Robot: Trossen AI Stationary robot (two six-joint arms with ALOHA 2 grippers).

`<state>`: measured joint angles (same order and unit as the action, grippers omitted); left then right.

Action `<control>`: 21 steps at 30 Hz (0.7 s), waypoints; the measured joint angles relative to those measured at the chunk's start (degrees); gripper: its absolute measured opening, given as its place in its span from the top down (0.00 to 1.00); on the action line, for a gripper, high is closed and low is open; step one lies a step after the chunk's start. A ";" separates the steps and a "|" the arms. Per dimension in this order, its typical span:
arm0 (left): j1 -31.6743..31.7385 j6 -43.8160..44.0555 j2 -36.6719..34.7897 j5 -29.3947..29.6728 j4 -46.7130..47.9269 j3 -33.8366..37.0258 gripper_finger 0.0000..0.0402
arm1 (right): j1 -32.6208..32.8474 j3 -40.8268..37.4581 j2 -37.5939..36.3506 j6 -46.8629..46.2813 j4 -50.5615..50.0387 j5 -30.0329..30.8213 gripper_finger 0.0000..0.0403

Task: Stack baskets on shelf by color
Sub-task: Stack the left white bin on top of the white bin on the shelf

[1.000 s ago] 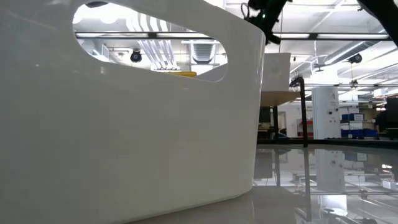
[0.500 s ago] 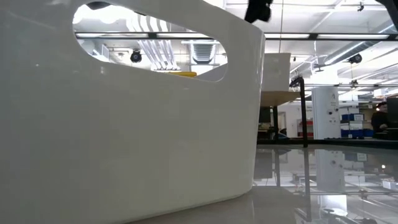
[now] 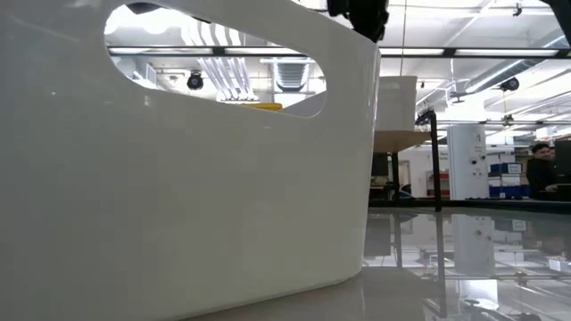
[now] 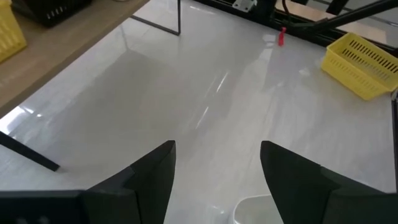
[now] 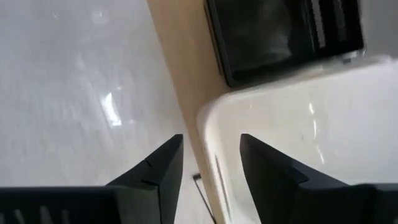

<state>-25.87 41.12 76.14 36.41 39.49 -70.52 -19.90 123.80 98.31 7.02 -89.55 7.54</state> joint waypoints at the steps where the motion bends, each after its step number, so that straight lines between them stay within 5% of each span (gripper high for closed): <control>1: 0.00 -0.02 0.00 -0.05 0.00 0.00 0.45 | -0.27 -0.88 -0.03 -0.04 -0.10 0.06 0.63; 11: 0.00 -0.04 -0.02 -0.35 0.00 0.00 0.45 | -1.14 -6.72 0.12 1.30 2.88 0.03 0.75; 21: -0.02 -0.07 -0.02 -1.18 0.00 0.00 0.45 | -1.64 -6.78 0.01 2.78 4.51 0.10 0.97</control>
<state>-25.88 41.06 76.12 35.23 39.48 -70.52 -21.54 117.02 98.32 9.80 -85.04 7.64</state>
